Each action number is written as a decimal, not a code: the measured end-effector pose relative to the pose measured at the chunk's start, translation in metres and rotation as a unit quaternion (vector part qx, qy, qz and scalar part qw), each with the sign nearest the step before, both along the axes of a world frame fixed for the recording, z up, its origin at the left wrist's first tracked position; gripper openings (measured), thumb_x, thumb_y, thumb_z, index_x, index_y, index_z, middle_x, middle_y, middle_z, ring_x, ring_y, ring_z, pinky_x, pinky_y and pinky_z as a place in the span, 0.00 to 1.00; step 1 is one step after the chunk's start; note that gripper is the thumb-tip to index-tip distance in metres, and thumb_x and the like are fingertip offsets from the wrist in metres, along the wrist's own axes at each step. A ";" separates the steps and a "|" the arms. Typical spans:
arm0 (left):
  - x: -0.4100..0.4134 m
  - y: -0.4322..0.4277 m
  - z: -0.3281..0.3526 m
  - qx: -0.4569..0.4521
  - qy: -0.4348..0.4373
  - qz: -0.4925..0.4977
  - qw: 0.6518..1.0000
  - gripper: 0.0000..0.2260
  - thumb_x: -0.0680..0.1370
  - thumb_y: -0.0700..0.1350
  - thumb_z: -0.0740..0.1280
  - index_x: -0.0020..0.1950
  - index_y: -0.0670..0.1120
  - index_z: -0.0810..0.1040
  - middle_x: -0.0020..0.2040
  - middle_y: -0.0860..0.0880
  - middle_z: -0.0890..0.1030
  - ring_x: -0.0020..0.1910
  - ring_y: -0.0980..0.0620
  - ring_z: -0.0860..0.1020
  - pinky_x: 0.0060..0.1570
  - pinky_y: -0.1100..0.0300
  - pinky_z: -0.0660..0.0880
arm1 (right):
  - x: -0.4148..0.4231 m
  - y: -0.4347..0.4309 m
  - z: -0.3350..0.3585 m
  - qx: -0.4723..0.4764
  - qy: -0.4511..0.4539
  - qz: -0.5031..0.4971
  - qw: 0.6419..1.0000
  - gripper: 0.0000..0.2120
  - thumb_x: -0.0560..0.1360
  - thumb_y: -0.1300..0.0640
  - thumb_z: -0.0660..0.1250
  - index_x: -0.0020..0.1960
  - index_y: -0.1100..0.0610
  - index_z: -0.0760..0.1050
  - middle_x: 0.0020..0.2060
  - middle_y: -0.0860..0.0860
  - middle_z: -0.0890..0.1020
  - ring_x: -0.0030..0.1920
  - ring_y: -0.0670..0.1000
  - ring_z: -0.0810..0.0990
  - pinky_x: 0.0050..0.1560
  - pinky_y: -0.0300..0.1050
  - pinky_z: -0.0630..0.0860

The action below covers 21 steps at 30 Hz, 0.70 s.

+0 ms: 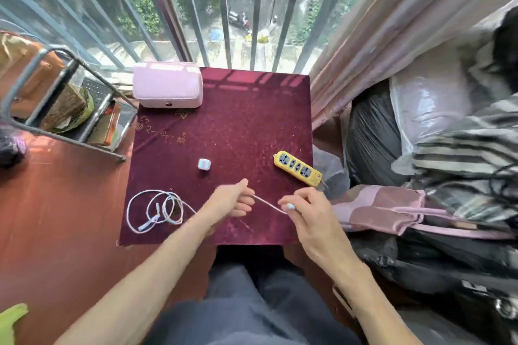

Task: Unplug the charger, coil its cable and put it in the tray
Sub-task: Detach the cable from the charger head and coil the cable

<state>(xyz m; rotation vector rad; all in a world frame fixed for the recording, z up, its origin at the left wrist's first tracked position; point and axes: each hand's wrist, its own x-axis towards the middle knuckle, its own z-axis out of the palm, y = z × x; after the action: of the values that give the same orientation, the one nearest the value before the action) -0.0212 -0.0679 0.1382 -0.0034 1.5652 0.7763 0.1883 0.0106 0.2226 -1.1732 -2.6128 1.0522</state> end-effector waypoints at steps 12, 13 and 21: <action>0.053 -0.008 0.152 0.183 -0.225 0.124 0.949 0.26 0.83 0.61 0.56 0.64 0.41 0.79 0.47 0.47 0.86 0.41 0.52 0.84 0.46 0.58 0.78 | -0.011 -0.019 0.100 0.125 0.104 0.144 0.976 0.17 0.75 0.68 0.68 0.58 0.54 0.86 0.43 0.54 0.80 0.42 0.57 0.79 0.40 0.56 0.79; 0.050 -0.005 0.161 0.188 -0.221 0.141 0.946 0.26 0.83 0.60 0.57 0.67 0.39 0.77 0.46 0.45 0.85 0.39 0.51 0.84 0.41 0.58 0.79 | -0.008 -0.025 0.100 0.125 0.112 0.148 0.975 0.15 0.76 0.68 0.69 0.57 0.55 0.86 0.46 0.54 0.82 0.45 0.58 0.81 0.42 0.58 0.79; 0.051 0.000 0.200 0.229 -0.148 0.129 0.954 0.16 0.82 0.43 0.61 0.69 0.41 0.76 0.37 0.48 0.78 0.34 0.53 0.75 0.35 0.63 0.75 | 0.019 -0.056 0.092 0.056 0.162 0.156 0.973 0.17 0.78 0.65 0.71 0.57 0.44 0.82 0.53 0.40 0.82 0.49 0.43 0.81 0.50 0.41 0.78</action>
<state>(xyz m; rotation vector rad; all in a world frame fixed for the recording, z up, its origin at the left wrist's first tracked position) 0.0294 -0.0674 0.3379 0.0154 1.0860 1.2717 0.2071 -0.0458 0.3143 -0.5240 -2.5967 1.0241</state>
